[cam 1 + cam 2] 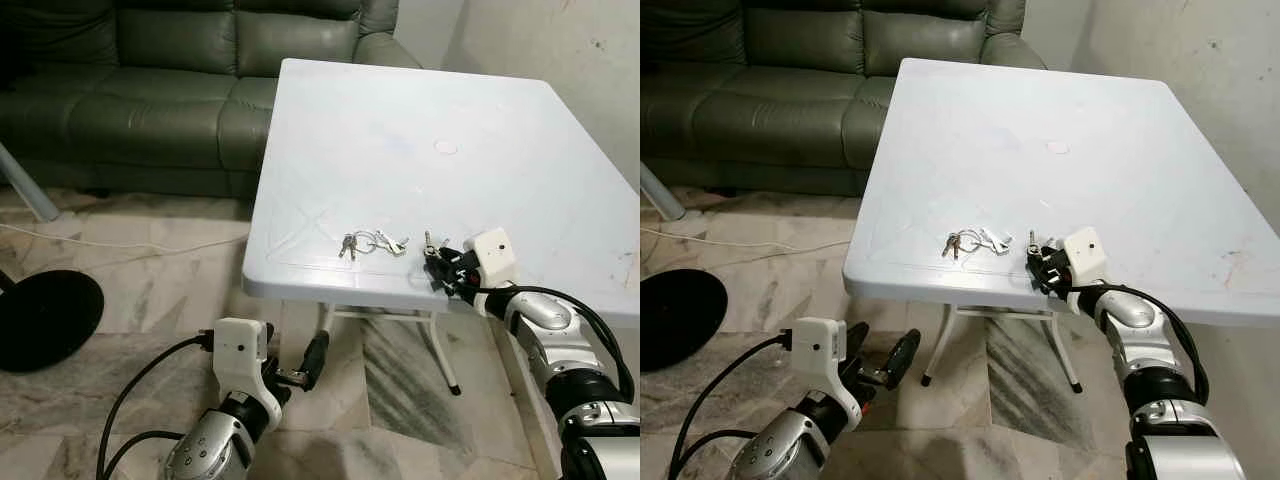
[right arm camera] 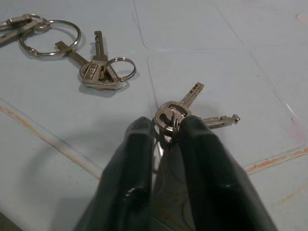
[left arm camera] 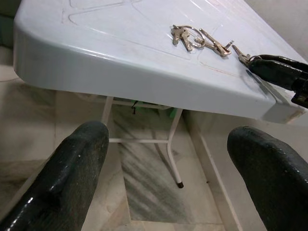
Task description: Hang keys on a hook
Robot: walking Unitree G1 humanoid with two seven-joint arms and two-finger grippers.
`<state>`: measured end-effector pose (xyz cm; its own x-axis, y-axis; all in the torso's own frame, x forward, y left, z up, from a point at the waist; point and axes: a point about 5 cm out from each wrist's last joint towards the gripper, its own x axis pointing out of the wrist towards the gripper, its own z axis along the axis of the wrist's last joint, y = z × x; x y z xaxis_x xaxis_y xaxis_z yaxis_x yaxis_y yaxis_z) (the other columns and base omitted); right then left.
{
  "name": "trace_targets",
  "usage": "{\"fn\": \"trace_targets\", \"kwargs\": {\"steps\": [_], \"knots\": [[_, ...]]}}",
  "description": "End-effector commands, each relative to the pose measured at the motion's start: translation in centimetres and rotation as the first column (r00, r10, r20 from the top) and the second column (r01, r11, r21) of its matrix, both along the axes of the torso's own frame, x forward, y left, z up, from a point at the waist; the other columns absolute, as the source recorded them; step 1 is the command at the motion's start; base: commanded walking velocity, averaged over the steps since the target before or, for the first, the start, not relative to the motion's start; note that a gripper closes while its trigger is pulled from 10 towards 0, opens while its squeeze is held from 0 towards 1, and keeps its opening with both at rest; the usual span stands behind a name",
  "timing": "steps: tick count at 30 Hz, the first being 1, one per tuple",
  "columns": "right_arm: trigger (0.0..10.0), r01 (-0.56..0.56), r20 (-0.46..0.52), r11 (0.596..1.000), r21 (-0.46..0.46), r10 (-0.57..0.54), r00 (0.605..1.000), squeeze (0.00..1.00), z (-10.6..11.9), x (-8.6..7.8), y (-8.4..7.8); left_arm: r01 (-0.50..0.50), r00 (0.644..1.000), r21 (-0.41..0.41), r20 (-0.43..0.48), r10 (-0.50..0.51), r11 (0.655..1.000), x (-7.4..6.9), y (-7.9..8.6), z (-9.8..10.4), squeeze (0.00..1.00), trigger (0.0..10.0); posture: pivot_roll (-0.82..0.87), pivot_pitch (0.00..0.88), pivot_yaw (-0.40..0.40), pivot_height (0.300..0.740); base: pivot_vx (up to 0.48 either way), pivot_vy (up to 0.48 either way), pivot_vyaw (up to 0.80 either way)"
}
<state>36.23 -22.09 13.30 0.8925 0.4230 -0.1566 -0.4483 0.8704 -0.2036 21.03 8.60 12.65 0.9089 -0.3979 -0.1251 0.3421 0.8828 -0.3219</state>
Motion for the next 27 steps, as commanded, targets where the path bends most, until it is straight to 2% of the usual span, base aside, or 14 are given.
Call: {"fn": "trace_targets", "kwargs": {"steps": [1, 5, 6, 8, 9, 10, 14, 15, 20, 22, 23, 25, 26, 27], "knots": [[0.0, 0.007, 0.0, 1.0, -0.021, -0.007, 1.0, 0.0, 0.1, 0.0, -0.6, 0.002, 1.0, -0.013, -0.003, -0.002, 1.0, -0.4, -0.3, 0.3, 0.0, 10.0, 0.12, 0.202, -0.104, 0.74, 0.0, 0.0, 0.0], [0.0, 0.017, 0.001, 1.0, -0.022, -0.017, 1.0, 0.0, 0.2, 0.0, -0.7, 0.001, 1.0, -0.013, -0.004, -0.001, 1.0, -0.4, -0.3, 0.2, 0.0, 10.0, 0.12, 0.202, -0.104, 0.74, 0.0, 0.0, 0.0], [5.2, 0.023, -0.001, 0.999, -0.026, -0.023, 1.0, 0.0, 0.2, 0.1, -0.7, 0.0, 1.0, -0.012, -0.005, 0.0, 1.0, -0.4, -0.3, 0.2, 0.0, 10.0, 0.12, 0.202, -0.104, 0.74, 0.0, 0.0, 0.0], [4.9, 0.026, 0.0, 0.999, -0.03, -0.026, 1.0, 0.0, 0.3, 0.1, -0.8, -0.001, 1.0, -0.009, -0.006, 0.001, 1.0, -0.4, -0.3, 0.2, 0.0, 10.0, 0.12, 0.202, -0.104, 0.74, 0.0, 0.0, 0.0], [5.5, 0.028, 0.001, 0.999, -0.031, -0.028, 1.0, 0.0, 0.3, 0.1, -0.8, -0.002, 1.0, -0.009, -0.006, 0.002, 1.0, -0.4, -0.3, 0.2, 0.0, 10.0, 0.12, 0.201, -0.103, 0.74, 0.0, 0.0, 0.0], [3.9, 0.027, 0.003, 0.999, -0.027, -0.027, 1.0, 0.0, 0.3, 0.1, -0.8, -0.003, 1.0, -0.009, -0.006, 0.002, 1.0, -0.4, -0.3, 0.2, 0.0, 10.0, 0.12, 0.201, -0.103, 0.74, 0.0, 0.0, 0.0], [4.5, 0.029, 0.012, 0.999, -0.024, -0.028, 1.0, 0.0, 0.4, 0.1, -0.9, -0.004, 1.0, -0.008, -0.007, 0.004, 1.0, -0.4, -0.3, 0.2, 0.0, 10.0, 0.12, 0.199, -0.102, 0.74, 0.0, 0.0, 0.0], [0.2, 0.036, 0.02, 0.999, -0.013, -0.036, 0.999, 0.0, 0.6, 0.1, -1.1, -0.004, 1.0, -0.007, -0.007, 0.004, 1.0, -0.4, -0.3, 0.1, 0.0, 10.0, 0.12, 0.199, -0.102, 0.74, 0.0, 0.0, 0.0], [0.0, 0.04, 0.067, 0.999, 0.027, -0.042, 0.997, 0.0, 1.4, 0.3, -1.2, -0.009, 1.0, 0.002, -0.004, 0.009, 1.0, -0.3, -0.3, 0.1, 0.0, 10.0, 0.12, 0.192, -0.103, 0.74, 0.0, 0.0, 0.0], [0.0, 0.052, 0.111, 0.996, 0.076, -0.06, 0.992, 0.0, 2.1, 0.4, -1.1, -0.013, 1.0, 0.003, -0.003, 0.013, 1.0, -0.2, -0.2, 0.0, 0.0, 10.0, 0.12, 0.186, -0.104, 0.74, 0.0, 0.0, 0.0], [0.0, 0.032, 0.136, 0.987, 0.155, -0.054, 0.989, 0.0, 2.6, 0.4, -1.0, -0.015, 1.0, 0.004, 0.001, 0.015, 1.0, 0.0, -0.2, 0.0, 0.0, 10.0, 0.12, 0.178, -0.105, 0.74, 0.0, 0.0, 0.0], [0.0, 0.033, 0.17, 0.976, 0.217, -0.071, 0.983, 0.0, 3.1, 0.4, -0.9, -0.016, 1.0, 0.005, 0.008, 0.016, 1.0, 0.2, -0.3, 0.1, 0.0, 10.0, 0.12, 0.178, -0.105, 0.74, 0.0, 0.0, 0.0], [2.7, 0.026, 0.198, 0.966, 0.256, -0.079, 0.977, 0.0, 3.5, 0.4, -0.8, -0.016, 1.0, 0.005, 0.011, 0.016, 1.0, 0.3, -0.3, 0.1, 0.0, 10.0, 0.12, 0.17, -0.106, 0.74, 0.0, 0.0, 0.0], [2.7, 0.017, 0.211, 0.961, 0.275, -0.077, 0.975, 0.0, 3.6, 0.3, -0.7, -0.017, 1.0, 0.005, 0.011, 0.017, 1.0, 0.4, -0.3, 0.1, 0.0, 10.0, 0.12, 0.164, -0.106, 0.74, 0.0, 0.0, 0.0]]}}
